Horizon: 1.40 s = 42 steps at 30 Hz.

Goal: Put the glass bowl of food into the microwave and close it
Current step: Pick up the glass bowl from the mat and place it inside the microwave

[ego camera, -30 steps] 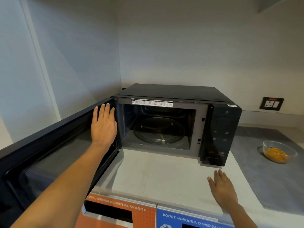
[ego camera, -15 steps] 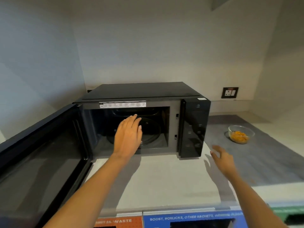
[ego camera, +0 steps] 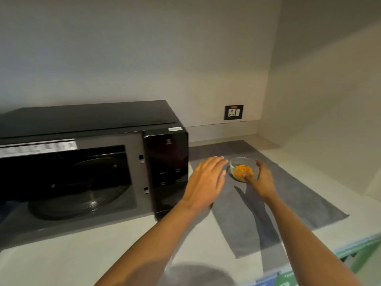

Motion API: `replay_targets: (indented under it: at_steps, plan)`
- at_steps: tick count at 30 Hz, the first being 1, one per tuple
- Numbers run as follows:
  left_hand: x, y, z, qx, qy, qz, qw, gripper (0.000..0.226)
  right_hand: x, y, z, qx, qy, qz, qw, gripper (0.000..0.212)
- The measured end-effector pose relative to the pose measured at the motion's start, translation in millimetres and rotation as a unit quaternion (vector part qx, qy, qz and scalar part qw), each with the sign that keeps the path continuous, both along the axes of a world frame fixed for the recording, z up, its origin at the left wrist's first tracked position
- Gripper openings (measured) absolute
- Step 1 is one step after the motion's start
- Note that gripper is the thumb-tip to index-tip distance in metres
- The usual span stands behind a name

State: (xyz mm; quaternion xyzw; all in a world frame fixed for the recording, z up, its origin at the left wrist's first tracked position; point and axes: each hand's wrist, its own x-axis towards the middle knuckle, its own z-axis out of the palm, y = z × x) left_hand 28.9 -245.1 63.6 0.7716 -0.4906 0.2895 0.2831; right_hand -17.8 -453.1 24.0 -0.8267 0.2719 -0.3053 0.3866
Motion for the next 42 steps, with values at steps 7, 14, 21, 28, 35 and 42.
replay_targets:
  at_steps: [7,14,21,28,35,42]
  plan:
    - [44.8,-116.7,-45.6,0.018,0.228,0.036,0.973,0.043,26.8,-80.8,-30.5,0.029,0.061,0.027,0.997,0.106]
    - [79.9,-172.6,-78.2,-0.047,0.447,0.08,0.89,0.046,40.8,-107.2,-60.2,0.248,-0.056,0.169,0.952,0.107]
    - [91.9,-211.4,-94.7,-0.136,0.619,0.036,0.772,0.036,46.7,-125.9,-73.0,0.178,-0.014,0.207,0.962,0.07]
    - [97.6,-228.0,-96.2,-0.161,0.681,0.019,0.714,0.039,55.6,-130.4,-79.2,0.178,0.031,0.189,0.965,0.113]
    - [88.4,-214.5,-87.8,-0.183,0.687,0.019,0.703,0.041,51.2,-116.4,-78.1,0.209,-0.021,0.193,0.958,0.117]
    - [57.4,-169.0,-67.4,-0.183,0.688,0.014,0.703,0.043,21.6,-68.2,-59.2,0.262,-0.076,0.263,0.925,0.092]
